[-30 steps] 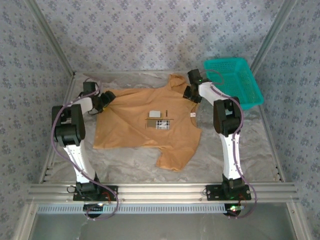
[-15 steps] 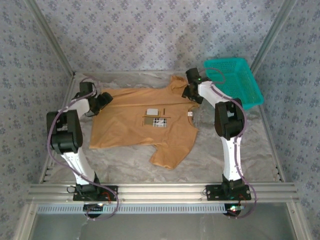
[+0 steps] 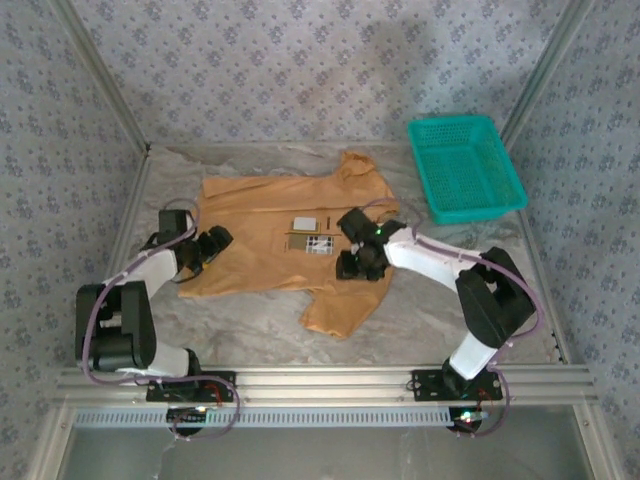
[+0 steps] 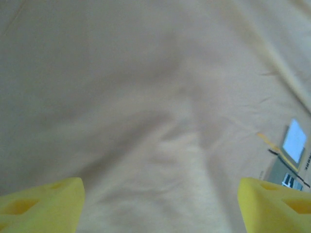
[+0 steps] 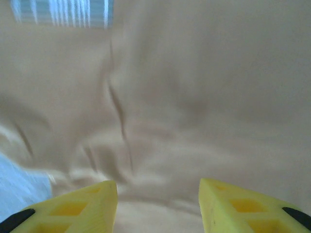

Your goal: Fold the inside-out t-shirt

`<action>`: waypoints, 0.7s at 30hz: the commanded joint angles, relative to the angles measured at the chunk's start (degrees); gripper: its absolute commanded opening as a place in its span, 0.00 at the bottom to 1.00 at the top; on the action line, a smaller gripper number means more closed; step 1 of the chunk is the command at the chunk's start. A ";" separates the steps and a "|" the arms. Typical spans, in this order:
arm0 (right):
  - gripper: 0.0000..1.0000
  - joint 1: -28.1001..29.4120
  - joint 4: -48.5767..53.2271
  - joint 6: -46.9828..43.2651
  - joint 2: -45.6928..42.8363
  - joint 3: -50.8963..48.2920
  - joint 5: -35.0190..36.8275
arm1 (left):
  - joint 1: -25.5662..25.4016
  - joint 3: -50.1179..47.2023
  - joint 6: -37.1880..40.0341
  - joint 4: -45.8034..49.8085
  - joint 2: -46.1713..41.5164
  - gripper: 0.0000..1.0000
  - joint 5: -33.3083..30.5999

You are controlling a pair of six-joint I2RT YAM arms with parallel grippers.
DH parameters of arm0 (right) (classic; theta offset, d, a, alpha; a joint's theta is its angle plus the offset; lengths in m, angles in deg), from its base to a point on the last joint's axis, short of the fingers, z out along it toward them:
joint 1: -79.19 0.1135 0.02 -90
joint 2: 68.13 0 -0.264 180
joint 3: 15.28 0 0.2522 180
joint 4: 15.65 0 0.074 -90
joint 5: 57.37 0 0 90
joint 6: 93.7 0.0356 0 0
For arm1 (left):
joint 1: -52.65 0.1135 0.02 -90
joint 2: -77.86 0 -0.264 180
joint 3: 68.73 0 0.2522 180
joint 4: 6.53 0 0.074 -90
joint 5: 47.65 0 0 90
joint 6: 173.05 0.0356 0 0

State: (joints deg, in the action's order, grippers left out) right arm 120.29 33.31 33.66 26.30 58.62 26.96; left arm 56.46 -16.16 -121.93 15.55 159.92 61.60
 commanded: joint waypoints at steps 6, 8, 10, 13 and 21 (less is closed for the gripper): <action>0.39 3.14 -4.85 10.79 -0.41 -16.95 1.68 | 6.83 -4.59 -4.63 -4.44 1.25 0.82 3.42; 0.39 3.06 -3.68 12.22 -2.23 -20.89 2.67 | 7.17 -5.34 -4.11 -3.22 -0.21 0.82 2.51; 0.39 3.02 -2.02 13.34 -5.35 -23.97 3.27 | 7.23 -5.89 -3.54 -1.60 -2.17 0.82 1.51; 0.39 2.89 3.33 13.96 -10.89 -26.01 3.91 | 7.10 -6.92 -2.64 0.86 -5.87 0.82 -0.22; 0.44 2.45 12.74 13.31 -18.25 -20.76 4.35 | 3.49 -6.72 -1.08 6.21 -14.55 0.83 -3.48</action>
State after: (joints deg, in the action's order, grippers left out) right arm 123.09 36.68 45.88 8.99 36.04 29.43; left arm 61.29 -23.70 -124.66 18.21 147.22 60.29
